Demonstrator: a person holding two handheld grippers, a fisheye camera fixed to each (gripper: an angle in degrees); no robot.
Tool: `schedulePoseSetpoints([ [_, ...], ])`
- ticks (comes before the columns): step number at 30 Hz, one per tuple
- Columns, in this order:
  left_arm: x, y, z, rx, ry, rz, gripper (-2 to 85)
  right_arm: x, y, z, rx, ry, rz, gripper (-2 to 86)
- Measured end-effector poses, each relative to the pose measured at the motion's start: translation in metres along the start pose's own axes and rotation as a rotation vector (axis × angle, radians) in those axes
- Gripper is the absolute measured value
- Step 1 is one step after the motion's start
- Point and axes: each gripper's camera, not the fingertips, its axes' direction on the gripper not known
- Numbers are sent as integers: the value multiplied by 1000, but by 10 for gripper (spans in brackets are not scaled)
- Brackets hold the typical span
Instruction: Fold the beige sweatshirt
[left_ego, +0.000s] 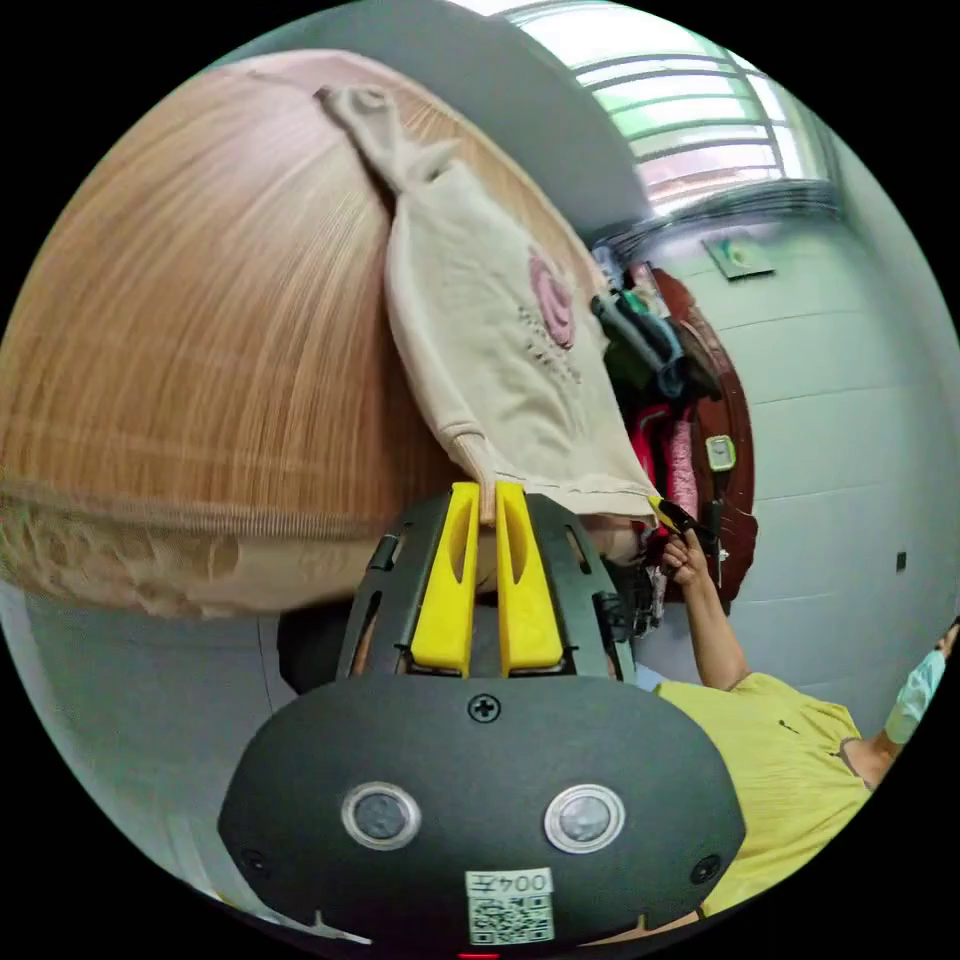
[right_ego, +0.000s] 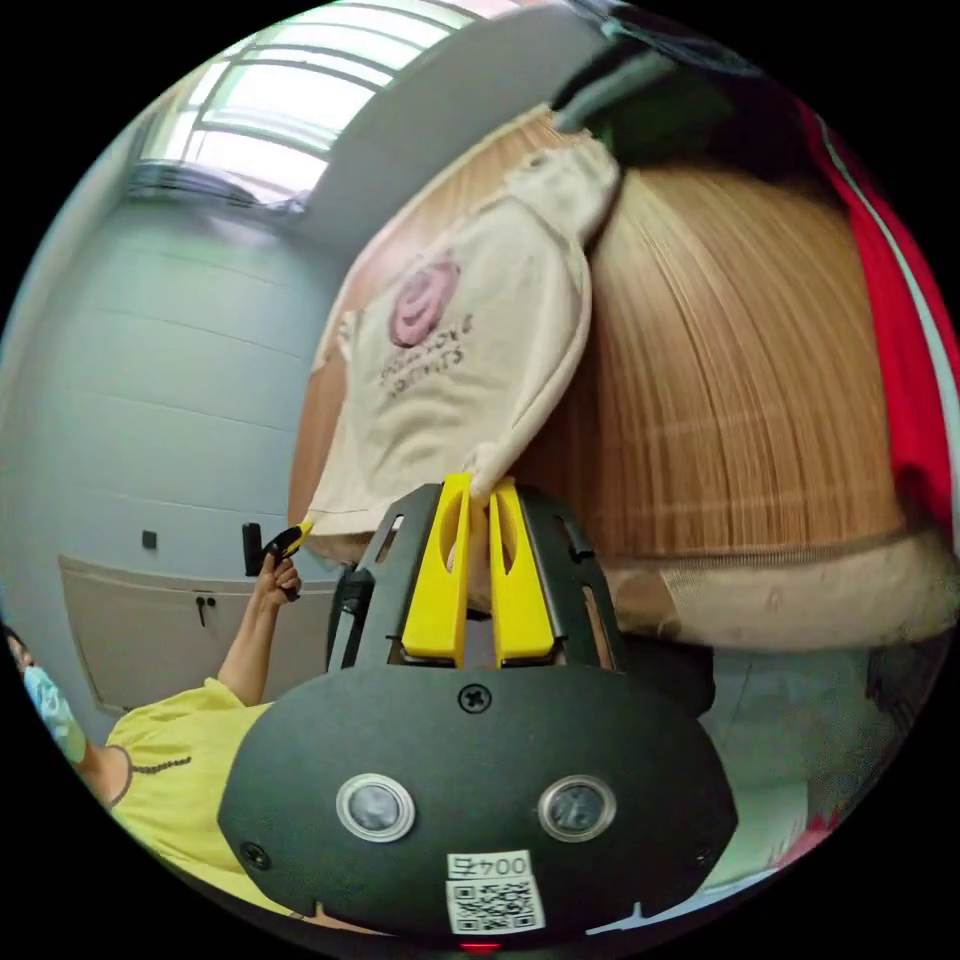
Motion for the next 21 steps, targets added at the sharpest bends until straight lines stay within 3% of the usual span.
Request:
schedulePoseSetpoints([
  [3, -24, 23, 14, -19, 21, -53, 30, 18, 17, 5, -30, 17, 57, 41],
  [8, -54, 41, 10, 27, 147, -146, 30, 42, 28, -12, -25, -116, 160, 47],
  [21, -67, 69, 2, 216, 230, -138, 48, 31, 63, -57, 147, -224, 186, 93],
])
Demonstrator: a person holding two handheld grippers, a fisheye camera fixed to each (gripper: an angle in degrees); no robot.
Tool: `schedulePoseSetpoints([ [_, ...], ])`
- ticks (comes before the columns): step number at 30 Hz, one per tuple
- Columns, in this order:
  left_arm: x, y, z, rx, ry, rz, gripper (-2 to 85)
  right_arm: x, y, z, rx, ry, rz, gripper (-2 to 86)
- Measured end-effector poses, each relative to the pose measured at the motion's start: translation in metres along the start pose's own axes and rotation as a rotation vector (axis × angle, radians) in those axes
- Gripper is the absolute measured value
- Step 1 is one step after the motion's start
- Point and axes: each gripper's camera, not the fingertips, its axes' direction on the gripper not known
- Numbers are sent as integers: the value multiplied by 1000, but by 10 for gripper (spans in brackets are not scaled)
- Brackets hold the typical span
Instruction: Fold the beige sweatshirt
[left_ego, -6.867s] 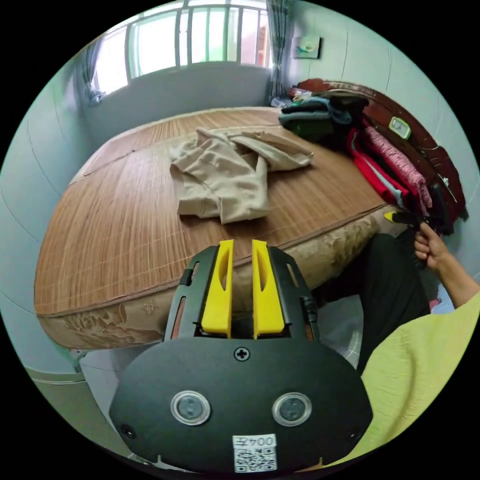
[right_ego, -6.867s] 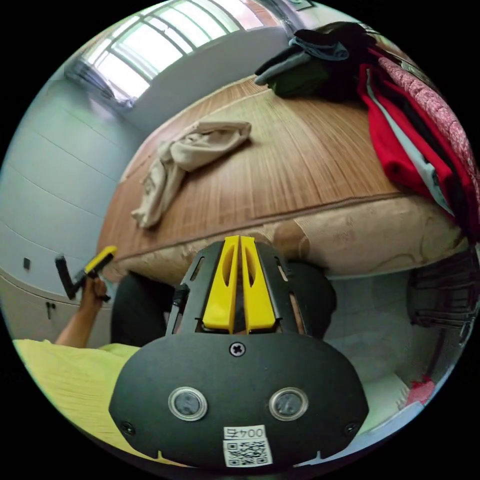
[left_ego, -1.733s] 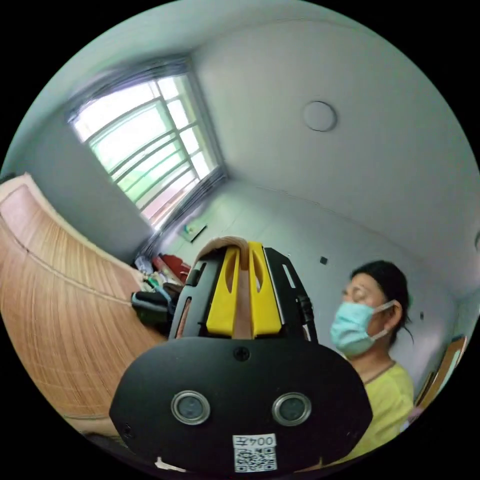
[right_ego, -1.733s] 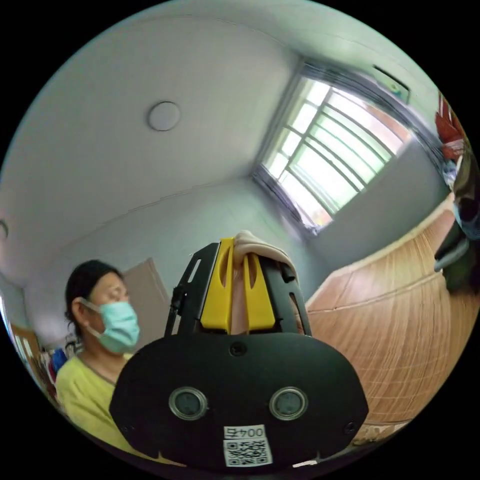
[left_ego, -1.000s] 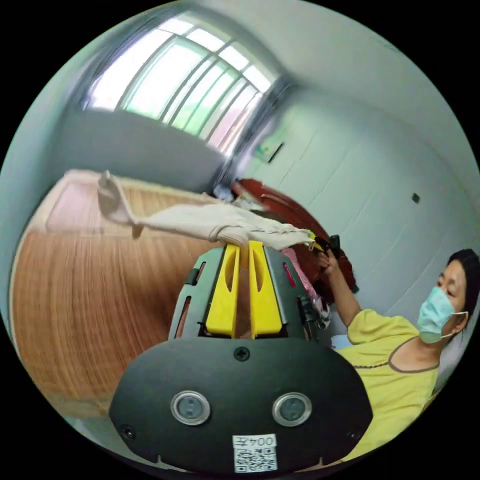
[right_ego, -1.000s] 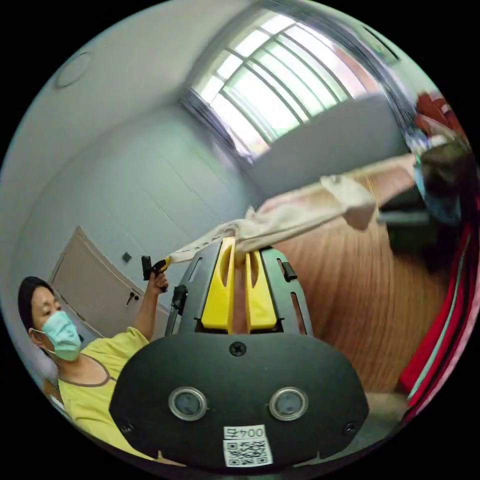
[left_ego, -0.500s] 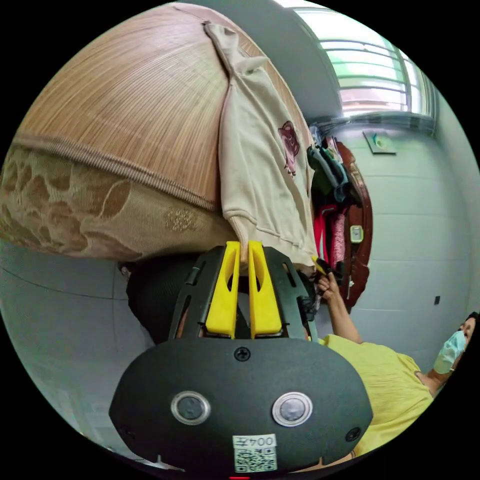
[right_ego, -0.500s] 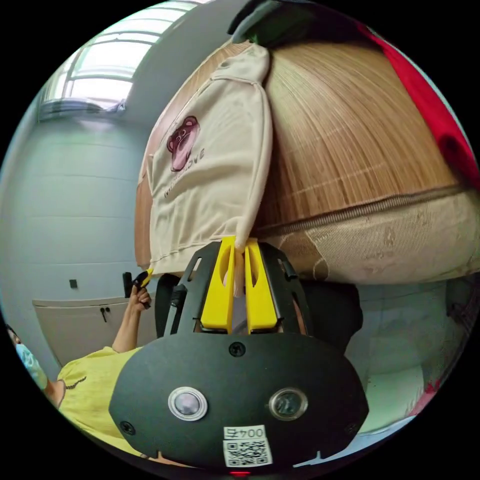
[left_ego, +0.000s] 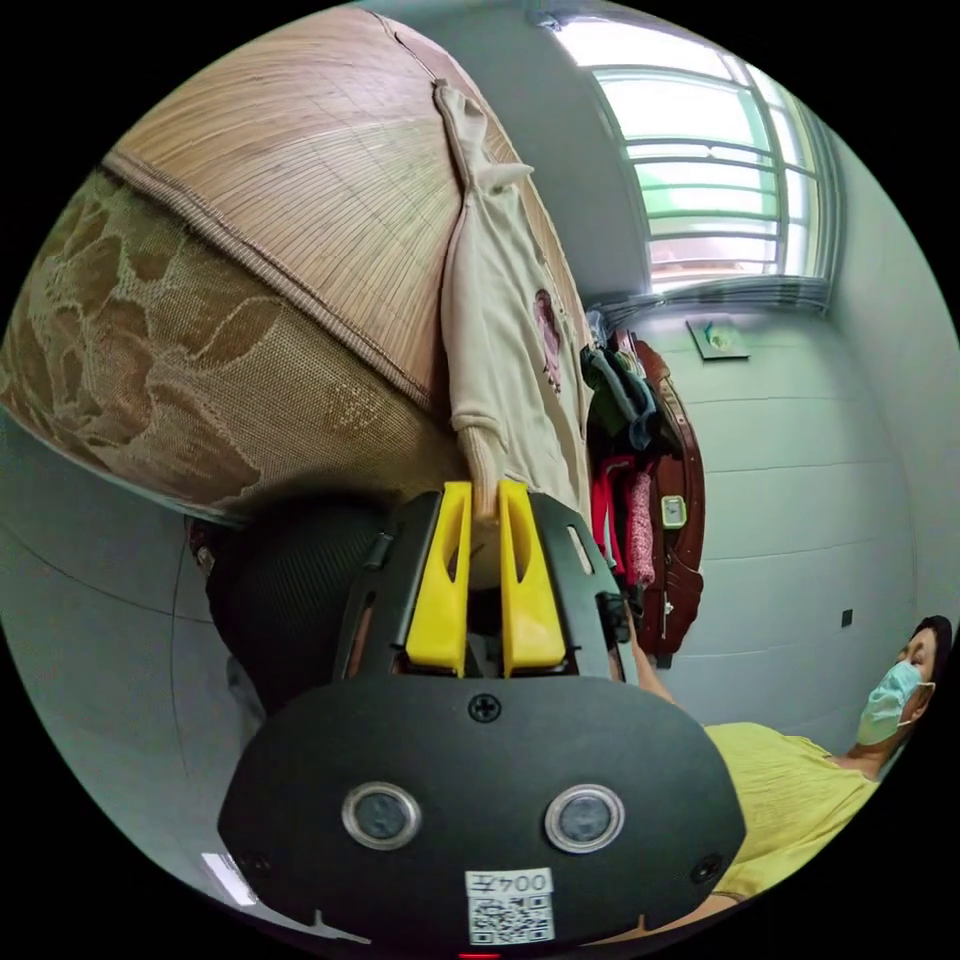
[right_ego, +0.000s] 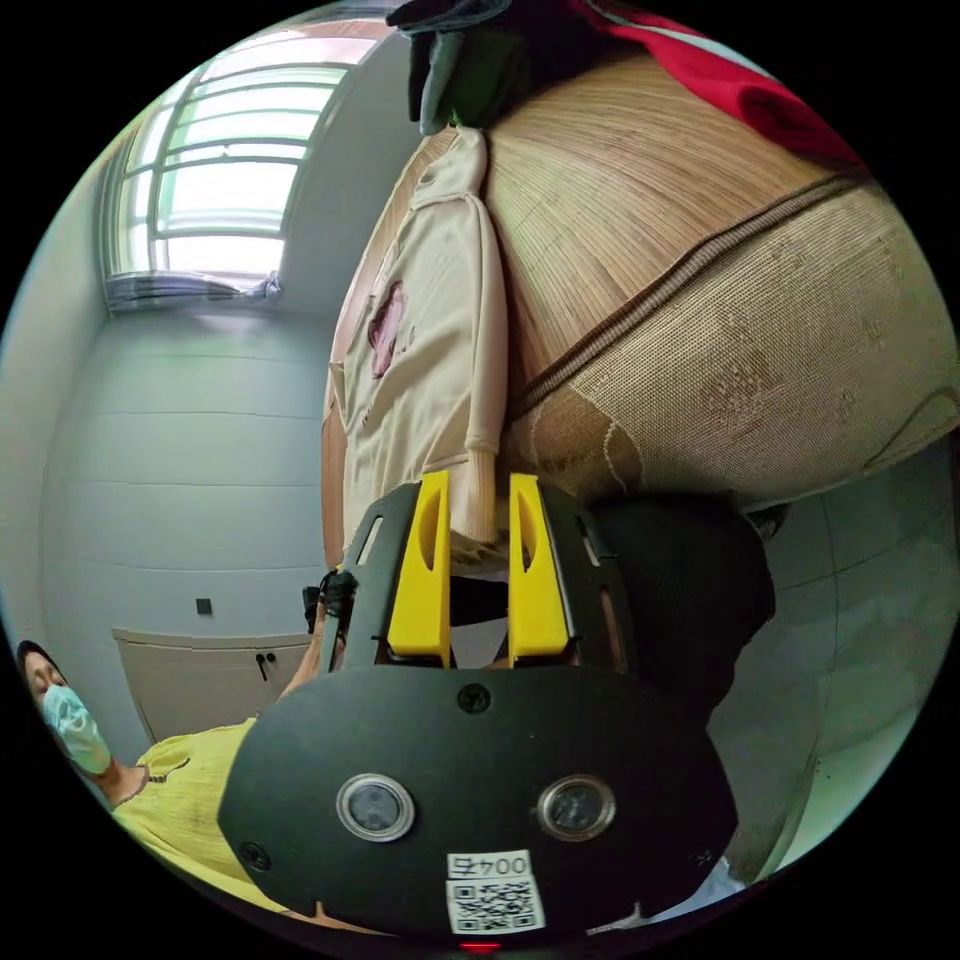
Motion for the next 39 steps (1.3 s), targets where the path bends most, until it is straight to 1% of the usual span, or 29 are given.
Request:
schedulePoseSetpoints([
  [6, -11, 13, -20, 73, 47, 4, 74, -12, 8, -14, 56, -13, -28, 96],
  [8, -19, 21, -31, 118, 70, -19, 78, -17, 9, -19, 62, -3, -37, 95],
  [13, -37, 32, -47, 161, 103, -85, 89, -22, 11, -24, 63, -9, -33, 97],
  [17, -45, 33, -53, 133, 98, -114, 94, -25, 14, -28, 66, -11, -27, 96],
  [22, -42, 31, -55, 89, 67, -88, 95, -31, 21, -38, 89, 3, -33, 88],
  [24, -41, 32, -57, 81, 57, -79, 95, -37, 27, -43, 98, 43, -41, 87],
  [26, -43, 34, -61, 79, 56, -83, 95, -51, 37, -49, 109, 142, -74, 85],
  [29, -48, 36, -66, 76, 62, -96, 95, -67, 43, -48, 97, 219, -134, 84],
  [31, -49, 36, -67, 67, 64, -95, 95, -71, 41, -42, 52, 229, -154, 85],
  [33, -50, 36, -68, 58, 63, -95, 96, -66, 35, -37, 14, 230, -130, 90],
  [35, -51, 37, -71, 55, 60, -93, 96, -52, 28, -37, -9, 193, -72, 94],
  [39, -53, 41, -78, 63, 61, -93, 97, -41, 23, -38, -26, 140, -45, 82],
])
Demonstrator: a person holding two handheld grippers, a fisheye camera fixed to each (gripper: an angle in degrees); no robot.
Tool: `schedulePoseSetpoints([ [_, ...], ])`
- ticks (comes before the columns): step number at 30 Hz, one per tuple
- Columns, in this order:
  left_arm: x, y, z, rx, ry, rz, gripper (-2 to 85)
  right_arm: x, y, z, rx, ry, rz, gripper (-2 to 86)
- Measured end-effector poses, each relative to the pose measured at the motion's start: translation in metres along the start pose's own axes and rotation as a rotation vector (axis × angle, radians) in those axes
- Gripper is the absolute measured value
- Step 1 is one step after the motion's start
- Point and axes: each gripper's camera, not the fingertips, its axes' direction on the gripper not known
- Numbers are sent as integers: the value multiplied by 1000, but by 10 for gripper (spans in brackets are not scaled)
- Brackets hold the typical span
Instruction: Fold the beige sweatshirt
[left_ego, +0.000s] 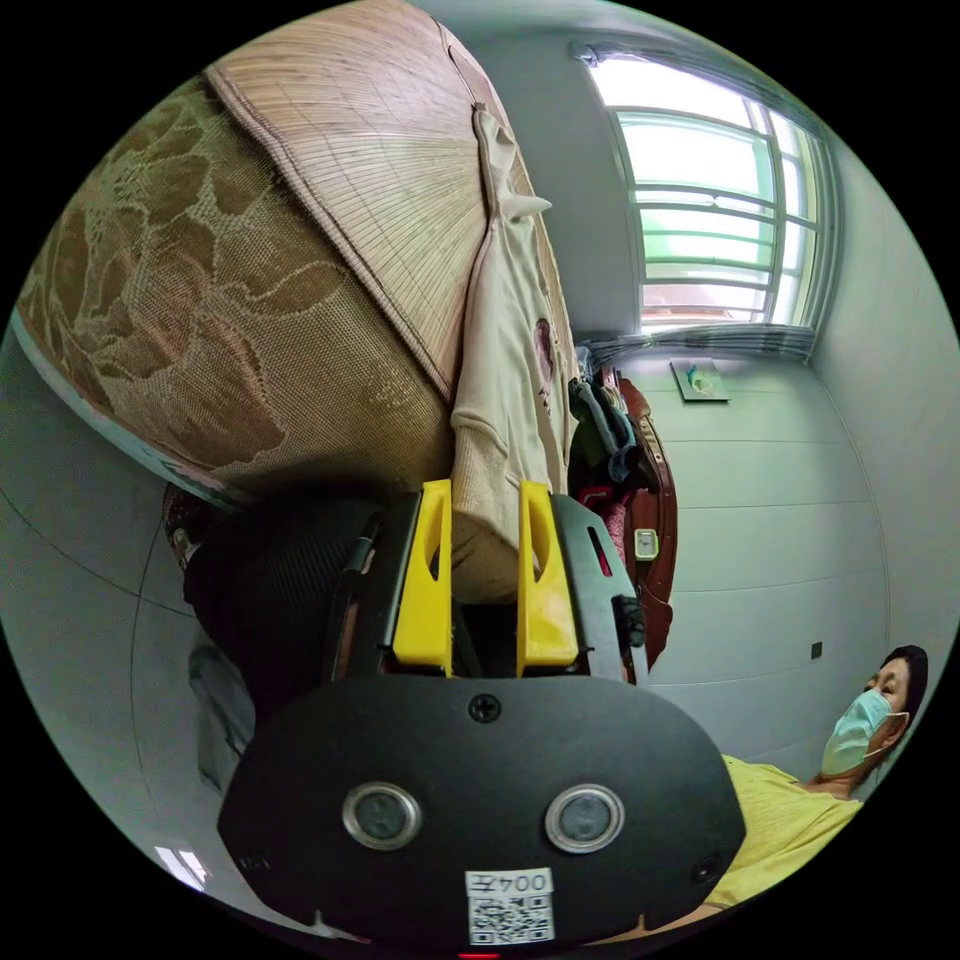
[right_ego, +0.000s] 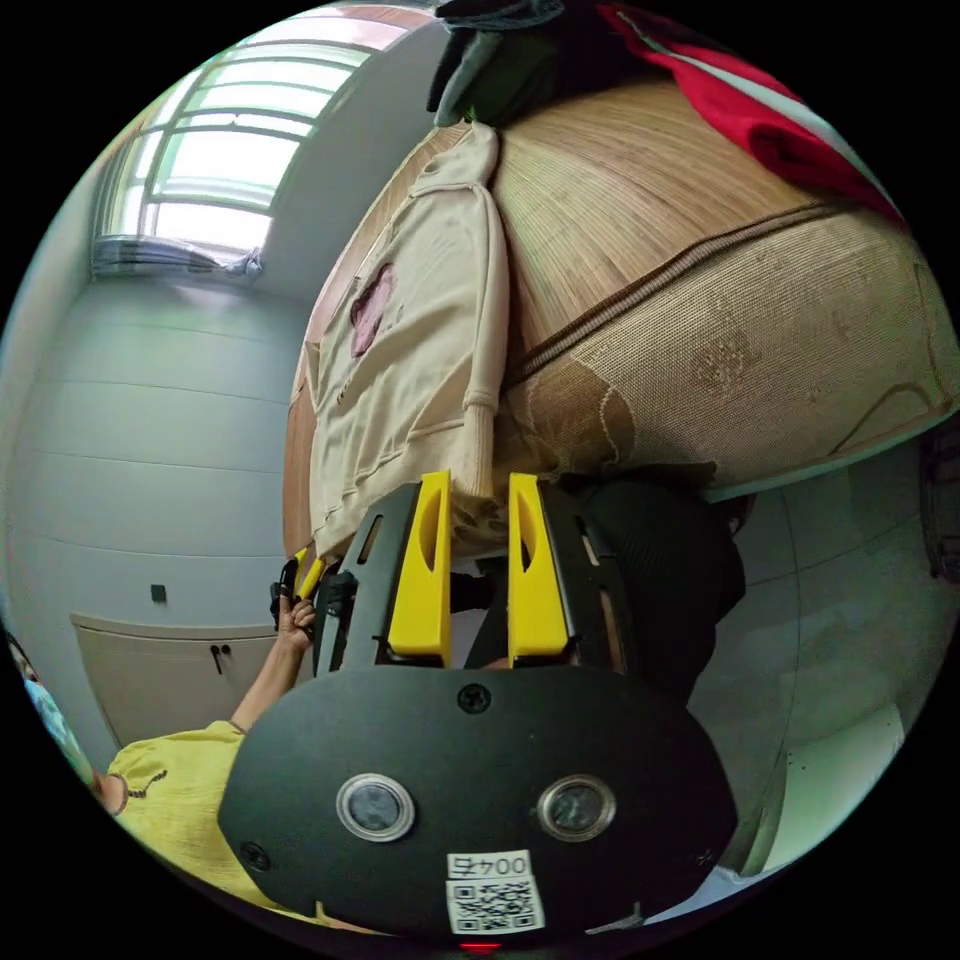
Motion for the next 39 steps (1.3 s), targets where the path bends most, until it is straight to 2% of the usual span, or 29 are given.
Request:
schedulePoseSetpoints([
  [4, -3, 1, -5, -4, -5, -6, 100, -18, 6, -4, 19, 56, -110, 41],
  [10, -6, 3, -14, 7, -29, -19, 107, -5, 16, -15, 85, 76, -49, 33],
  [14, -7, 4, -17, 5, -31, -21, 115, 5, 16, -14, 54, 49, -35, 39],
  [18, -10, 5, -22, 24, -37, -36, 119, 23, 11, -8, -4, 3, 26, 84],
  [23, -13, 1, -23, -2, -22, -34, 124, 20, 16, -11, 6, 20, -8, 39],
  [29, -9, 0, -19, -41, -29, -13, 122, 4, 28, -15, 47, 42, -30, 32],
  [39, 10, 11, -25, 11, -71, 54, 40, -22, 33, -28, 64, 128, -64, 30],
])
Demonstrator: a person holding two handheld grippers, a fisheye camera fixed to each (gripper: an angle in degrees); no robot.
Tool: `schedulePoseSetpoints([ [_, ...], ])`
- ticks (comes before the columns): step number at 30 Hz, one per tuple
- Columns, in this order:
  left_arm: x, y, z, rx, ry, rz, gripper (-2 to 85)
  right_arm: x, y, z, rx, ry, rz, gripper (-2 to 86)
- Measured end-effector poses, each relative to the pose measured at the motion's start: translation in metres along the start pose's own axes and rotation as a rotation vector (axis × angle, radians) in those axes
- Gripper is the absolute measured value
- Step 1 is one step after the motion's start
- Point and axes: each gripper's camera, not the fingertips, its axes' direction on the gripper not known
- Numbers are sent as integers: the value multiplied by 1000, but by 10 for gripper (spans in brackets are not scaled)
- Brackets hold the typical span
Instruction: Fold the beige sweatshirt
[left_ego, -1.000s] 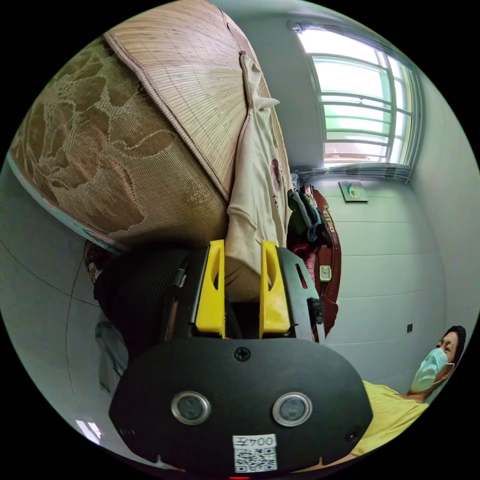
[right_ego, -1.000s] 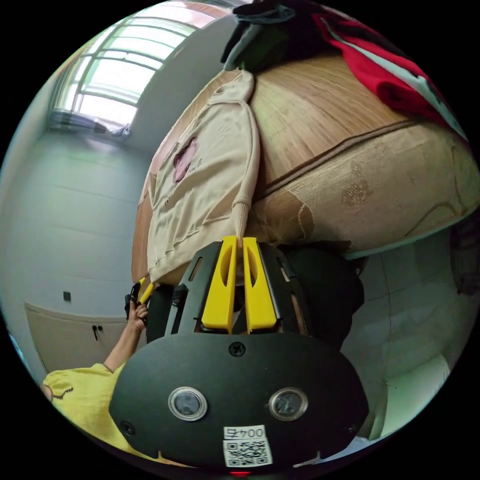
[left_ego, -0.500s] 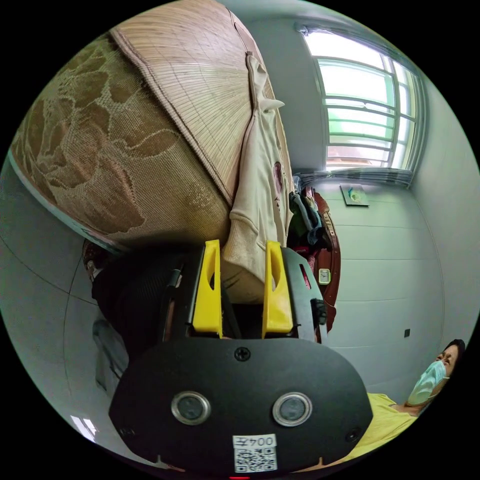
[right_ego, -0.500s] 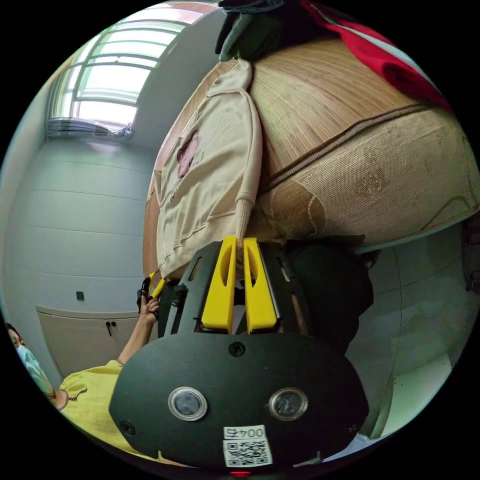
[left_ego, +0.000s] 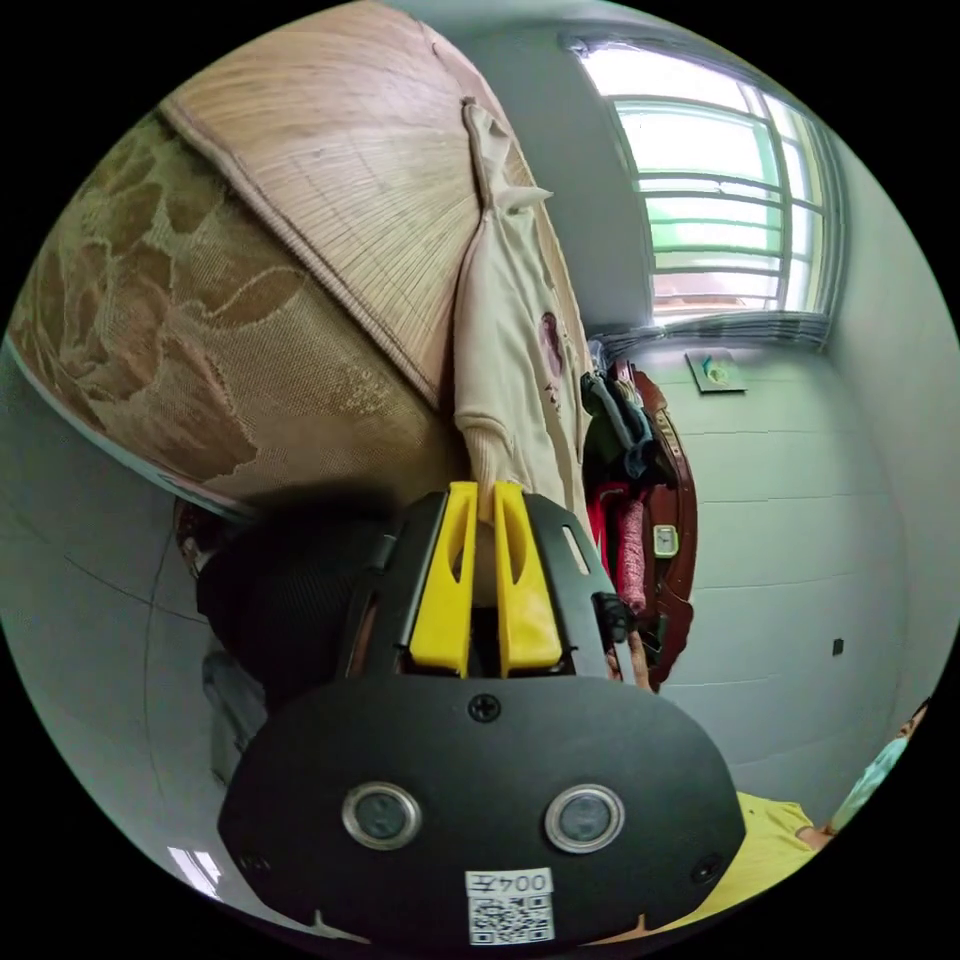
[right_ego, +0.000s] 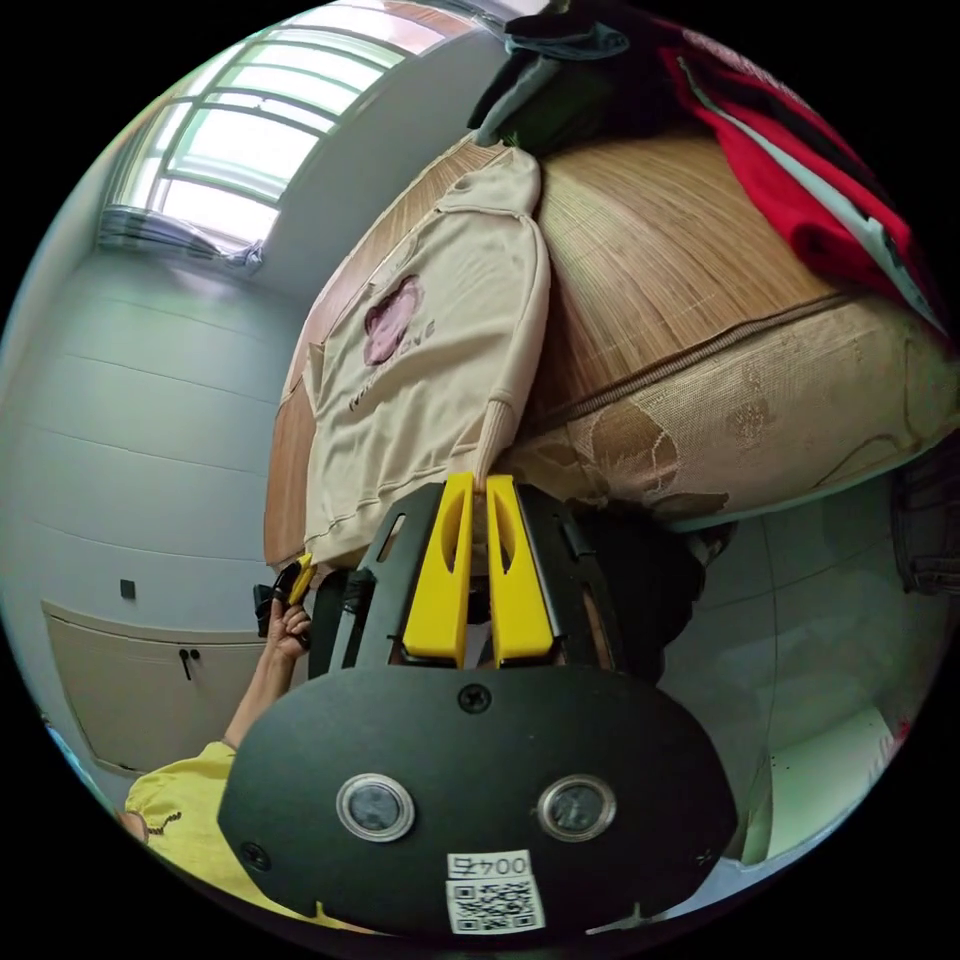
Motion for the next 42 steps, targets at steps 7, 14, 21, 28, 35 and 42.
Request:
schedulePoseSetpoints([
  [7, 20, 16, -27, 31, -24, 41, 31, -6, 2, -13, -60, 73, -82, 29],
  [14, 32, 42, -44, -22, -115, 93, 29, 5, 27, -27, -107, 79, -126, 29],
  [21, 30, 70, -39, -67, -157, 83, 29, 38, 59, -31, -110, 31, -50, 29],
  [28, 24, 84, -33, -68, -128, 87, 31, 69, 66, -27, -160, 11, 61, 41],
  [35, 38, 77, -83, 122, -306, 192, 42, -22, 7, -61, -66, 190, -160, 101],
  [42, 97, 5, -55, 171, -518, 453, 51, -144, -77, 95, -365, 474, -536, 120],
])
